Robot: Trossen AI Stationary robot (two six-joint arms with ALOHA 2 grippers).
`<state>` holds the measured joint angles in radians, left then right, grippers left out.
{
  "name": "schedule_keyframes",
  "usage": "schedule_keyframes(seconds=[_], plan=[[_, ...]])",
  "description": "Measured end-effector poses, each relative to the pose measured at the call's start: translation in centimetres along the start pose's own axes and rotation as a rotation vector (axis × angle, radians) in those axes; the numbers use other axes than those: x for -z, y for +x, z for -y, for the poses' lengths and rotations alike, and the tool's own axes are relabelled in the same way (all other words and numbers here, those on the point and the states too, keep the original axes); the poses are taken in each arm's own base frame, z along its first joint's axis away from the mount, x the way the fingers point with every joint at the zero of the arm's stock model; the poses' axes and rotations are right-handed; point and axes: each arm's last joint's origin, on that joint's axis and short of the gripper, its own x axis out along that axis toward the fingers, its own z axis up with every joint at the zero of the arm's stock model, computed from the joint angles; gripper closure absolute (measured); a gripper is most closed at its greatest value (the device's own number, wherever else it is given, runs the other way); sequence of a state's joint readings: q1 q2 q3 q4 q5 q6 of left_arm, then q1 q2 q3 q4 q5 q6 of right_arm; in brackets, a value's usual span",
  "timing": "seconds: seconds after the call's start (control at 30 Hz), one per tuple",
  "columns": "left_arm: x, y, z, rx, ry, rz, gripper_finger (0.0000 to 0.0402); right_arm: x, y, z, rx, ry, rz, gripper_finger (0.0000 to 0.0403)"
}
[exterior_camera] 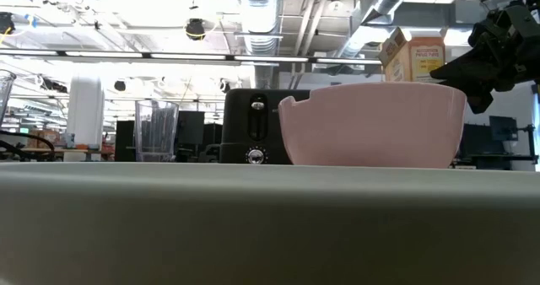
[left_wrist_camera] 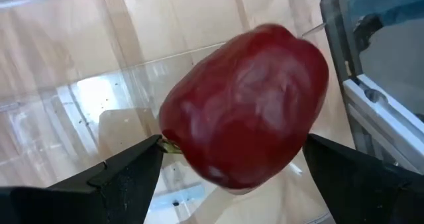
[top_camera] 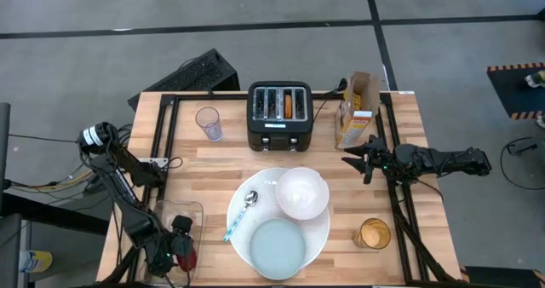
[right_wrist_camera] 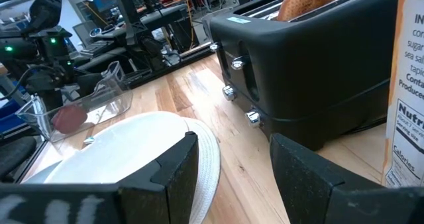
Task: Arrange a breakfast setting
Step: Put the red apple on the gray plate
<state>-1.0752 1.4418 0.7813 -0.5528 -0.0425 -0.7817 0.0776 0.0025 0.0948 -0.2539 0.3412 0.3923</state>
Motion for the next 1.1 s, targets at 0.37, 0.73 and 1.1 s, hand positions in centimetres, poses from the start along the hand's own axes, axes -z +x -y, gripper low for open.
schedule_keyframes(seconds=[0.37,0.73,1.1], plan=[[0.01,0.0,0.08,0.018,0.002,-0.011,0.0124,0.0,0.0,0.0,0.0,0.0,0.0,0.0195],[-0.08,-0.06,0.34,0.068,-0.045,-0.024,0.0201,-0.01,0.0,0.0,0.0,0.0,0.0,0.0195],[0.04,-0.13,0.53,0.123,-0.001,-0.076,0.0089,0.0,0.0,0.0,0.0,0.0,0.0,0.0195]])
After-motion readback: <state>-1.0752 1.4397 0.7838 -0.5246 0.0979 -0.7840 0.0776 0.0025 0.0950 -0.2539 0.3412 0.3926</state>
